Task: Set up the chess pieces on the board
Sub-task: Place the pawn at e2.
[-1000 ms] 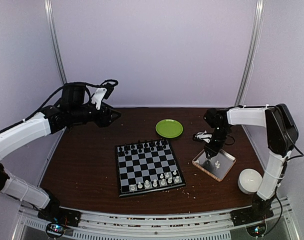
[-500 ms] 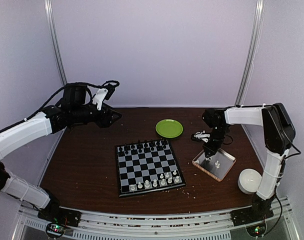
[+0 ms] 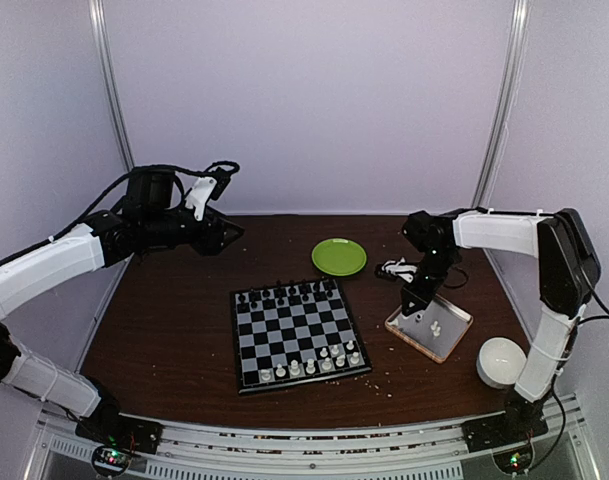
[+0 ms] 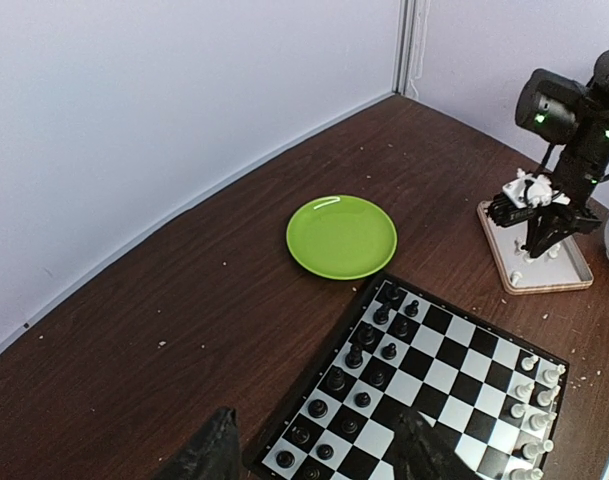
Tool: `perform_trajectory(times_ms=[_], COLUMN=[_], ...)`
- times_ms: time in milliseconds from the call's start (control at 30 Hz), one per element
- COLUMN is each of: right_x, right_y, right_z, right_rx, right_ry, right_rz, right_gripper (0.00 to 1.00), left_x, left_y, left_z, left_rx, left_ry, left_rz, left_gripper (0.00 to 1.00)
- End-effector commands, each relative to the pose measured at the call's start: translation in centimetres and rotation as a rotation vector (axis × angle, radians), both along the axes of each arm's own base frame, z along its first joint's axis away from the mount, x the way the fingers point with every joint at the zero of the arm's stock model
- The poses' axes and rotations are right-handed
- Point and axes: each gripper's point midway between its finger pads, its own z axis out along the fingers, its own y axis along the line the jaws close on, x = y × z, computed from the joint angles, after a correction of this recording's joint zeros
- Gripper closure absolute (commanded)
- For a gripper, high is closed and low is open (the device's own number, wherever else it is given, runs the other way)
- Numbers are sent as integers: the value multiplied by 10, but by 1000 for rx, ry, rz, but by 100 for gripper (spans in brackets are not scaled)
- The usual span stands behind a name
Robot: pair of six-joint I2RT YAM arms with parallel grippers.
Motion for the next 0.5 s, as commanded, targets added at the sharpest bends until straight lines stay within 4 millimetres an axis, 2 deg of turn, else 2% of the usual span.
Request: perform_trajectory(times_ms=[0,100,200,300,467], right_x=[-22,-36,-49,-65,-85], right_y=[13,25,47,78,132], right_z=[37,61,84,102,117], right_rx=[62,71,67,57,41], right_ry=[-42,-86,-142,-198,-242], right_rz=[82,150,244,362,528], right_gripper=[94,94,94,94,94], left_x=[2,3,4,10,21], left_y=[-6,-5,0,13,43], left_z=[21,23,27,33,47], left_rx=[-24,-26,-30,-37,-51], left_ry=[-49,-51,-59,-72,-113], left_rz=[-21,-14,9,72,193], left_gripper=[46,46,46,46,45])
